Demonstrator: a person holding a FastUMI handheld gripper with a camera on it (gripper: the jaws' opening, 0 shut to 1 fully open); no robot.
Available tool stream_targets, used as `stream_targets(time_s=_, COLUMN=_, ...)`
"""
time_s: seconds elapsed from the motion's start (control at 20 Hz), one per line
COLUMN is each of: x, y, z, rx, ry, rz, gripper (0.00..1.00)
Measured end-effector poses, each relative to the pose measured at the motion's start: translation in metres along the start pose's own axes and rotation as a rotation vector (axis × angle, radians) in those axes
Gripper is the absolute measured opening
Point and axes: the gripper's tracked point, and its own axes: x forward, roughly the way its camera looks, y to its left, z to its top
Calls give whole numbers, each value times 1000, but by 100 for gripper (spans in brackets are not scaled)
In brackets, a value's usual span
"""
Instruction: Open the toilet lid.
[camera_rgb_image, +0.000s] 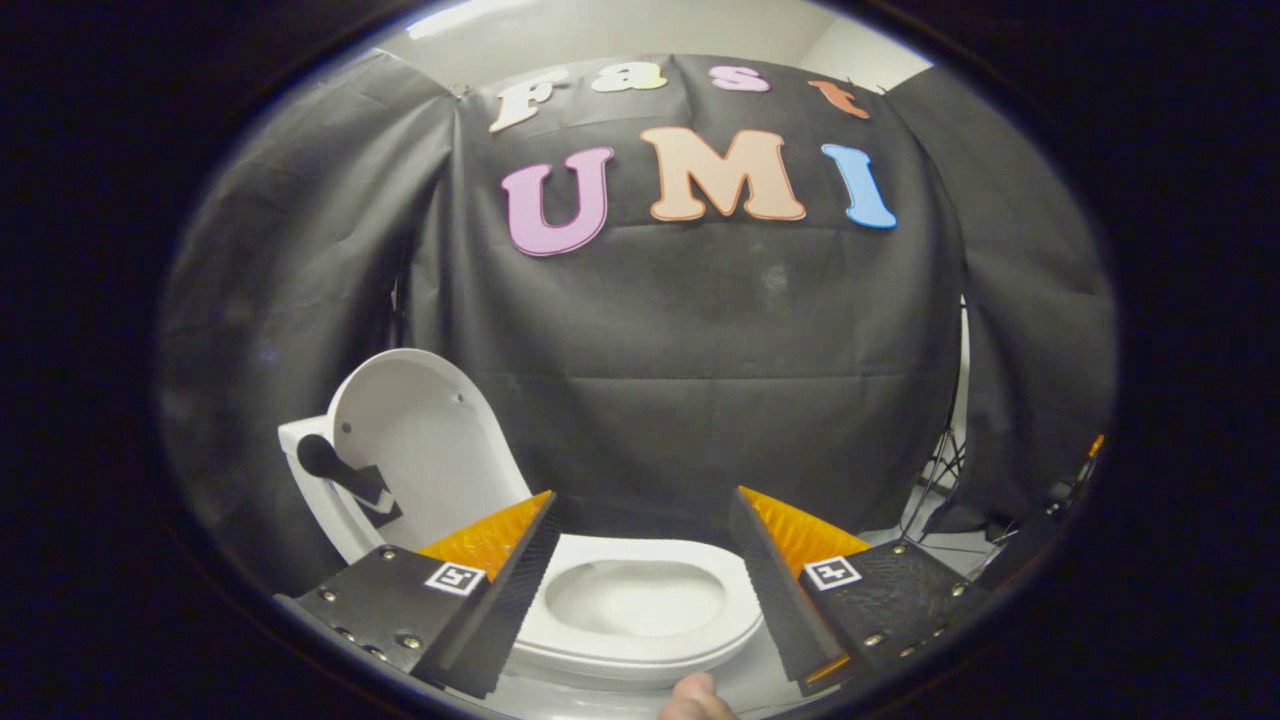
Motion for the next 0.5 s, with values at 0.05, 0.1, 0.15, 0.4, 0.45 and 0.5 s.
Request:
stream_targets(time_s=0.05, x=0, y=1, z=0, rx=7, ry=0, rz=0, gripper=100)
stream_targets(time_s=0.1, x=0, y=1, z=1, rx=7, ry=1, rz=1, gripper=100)
stream_targets(time_s=0.15, x=1, y=2, z=-1, rx=0, ry=2, rz=-2, gripper=100)
stream_targets(time_s=0.4, x=0, y=-15, z=6, rx=-114, ry=-4, rz=-44, gripper=100)
stream_targets(time_s=0.45, x=-2, y=-25, z=9, rx=-143, ry=-13, rz=-65, gripper=100)
stream_targets(time_s=0.5, x=-3, y=-33, z=13, rx=-158, ry=-21, rz=-82, gripper=100)
